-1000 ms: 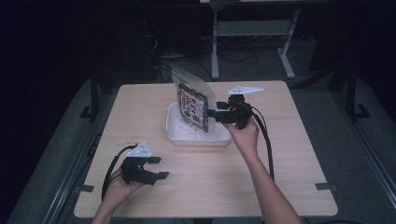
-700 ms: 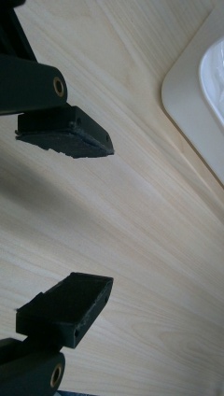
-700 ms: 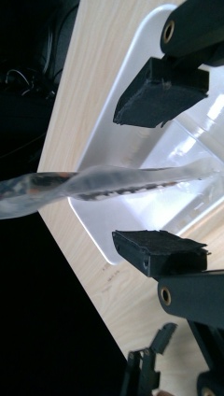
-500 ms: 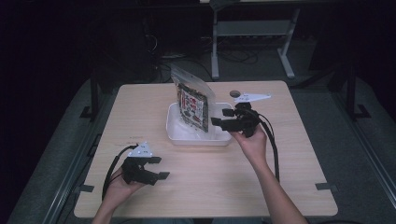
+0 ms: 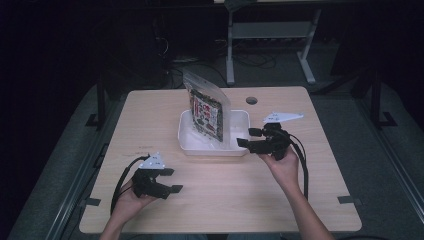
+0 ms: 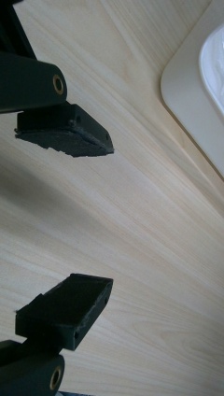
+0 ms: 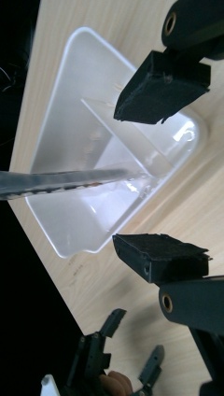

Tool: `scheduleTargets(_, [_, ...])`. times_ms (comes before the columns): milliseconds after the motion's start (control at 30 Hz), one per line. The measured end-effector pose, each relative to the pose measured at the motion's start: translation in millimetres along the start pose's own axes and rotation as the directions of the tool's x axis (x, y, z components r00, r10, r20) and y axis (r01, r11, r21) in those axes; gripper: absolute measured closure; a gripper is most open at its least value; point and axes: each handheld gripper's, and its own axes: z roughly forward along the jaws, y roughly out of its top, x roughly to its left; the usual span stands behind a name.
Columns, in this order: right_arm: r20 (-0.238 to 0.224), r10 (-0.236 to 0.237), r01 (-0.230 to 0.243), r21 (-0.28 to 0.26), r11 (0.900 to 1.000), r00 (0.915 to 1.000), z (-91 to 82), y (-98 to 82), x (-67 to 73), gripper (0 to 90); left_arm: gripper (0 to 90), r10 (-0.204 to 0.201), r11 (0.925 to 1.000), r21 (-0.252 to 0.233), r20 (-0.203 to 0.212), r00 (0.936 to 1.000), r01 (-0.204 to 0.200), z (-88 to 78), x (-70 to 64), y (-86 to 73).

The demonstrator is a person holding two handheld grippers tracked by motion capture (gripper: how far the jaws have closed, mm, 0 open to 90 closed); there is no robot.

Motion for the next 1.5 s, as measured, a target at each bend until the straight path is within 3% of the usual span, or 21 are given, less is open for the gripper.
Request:
scheduleTargets(500, [0.004,0.031,-0.031,0.042,0.999,0.9995,-17.9,-41.4,-5.2,31.2,28.8,0.007,0.9999,0.015,0.002,1.0000,-0.007,3.5,-1.2,0.3])
scheduleTargets(1133, [0.015,0.069,-0.070,0.091,0.993,0.9975,-37.1,-78.2,-8.9,30.3,28.7,0.012,0.9998,0.015,0.007,0.9999,-0.012,3.9,-2.4,0.8])
scheduleTargets(1400, [0.004,0.085,-0.085,0.111,0.990,0.9964,-38.2,-99.5,-7.9,29.4,28.7,-0.002,0.9999,0.011,0.014,0.9999,0.002,6.3,-2.4,-0.9])
scheduleTargets(1500, [-0.034,0.105,-0.100,0.132,0.986,0.9939,-36.4,-107.2,-6.1,28.8,28.5,-0.006,1.0000,0.004,0.026,0.9996,0.006,7.7,-2.8,0.4])
